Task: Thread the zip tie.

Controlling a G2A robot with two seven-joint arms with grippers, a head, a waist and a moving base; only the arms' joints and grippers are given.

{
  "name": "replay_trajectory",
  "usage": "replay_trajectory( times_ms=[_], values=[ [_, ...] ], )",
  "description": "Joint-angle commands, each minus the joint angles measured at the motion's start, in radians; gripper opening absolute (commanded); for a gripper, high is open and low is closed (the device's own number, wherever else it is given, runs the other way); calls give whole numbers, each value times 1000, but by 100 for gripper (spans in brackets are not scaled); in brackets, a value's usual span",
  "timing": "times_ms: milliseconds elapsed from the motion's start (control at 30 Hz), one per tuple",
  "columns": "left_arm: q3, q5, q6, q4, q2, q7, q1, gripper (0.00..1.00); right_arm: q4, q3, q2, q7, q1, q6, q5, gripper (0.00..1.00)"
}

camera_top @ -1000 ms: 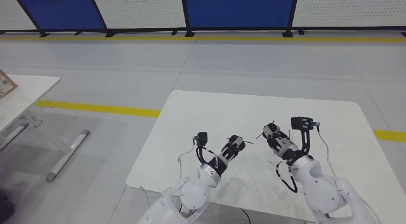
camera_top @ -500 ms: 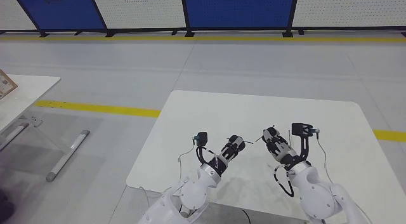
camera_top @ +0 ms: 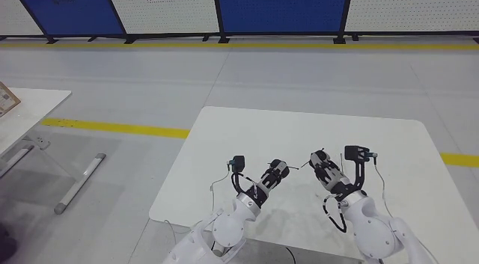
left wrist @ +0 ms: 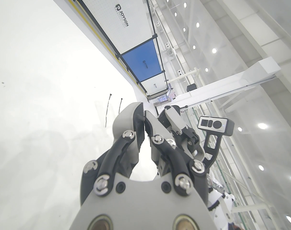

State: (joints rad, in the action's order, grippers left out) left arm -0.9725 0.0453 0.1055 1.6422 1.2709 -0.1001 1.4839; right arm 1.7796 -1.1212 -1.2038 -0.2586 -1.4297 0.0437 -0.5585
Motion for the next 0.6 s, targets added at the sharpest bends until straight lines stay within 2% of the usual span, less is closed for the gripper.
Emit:
replay_trajectory(
  times_ms=[0,200,567],
  values=[
    [0,0,0,0,0,0,0,0,-9,-1,-2,14,-3,-11,11,0],
    [0,0,0,0,0,0,0,0,-14,-10,-2,-9,-12,-33,39,0],
    [0,0,0,0,0,0,0,0,-14,-10,-2,-9,-12,-33,39,0]
  ],
)
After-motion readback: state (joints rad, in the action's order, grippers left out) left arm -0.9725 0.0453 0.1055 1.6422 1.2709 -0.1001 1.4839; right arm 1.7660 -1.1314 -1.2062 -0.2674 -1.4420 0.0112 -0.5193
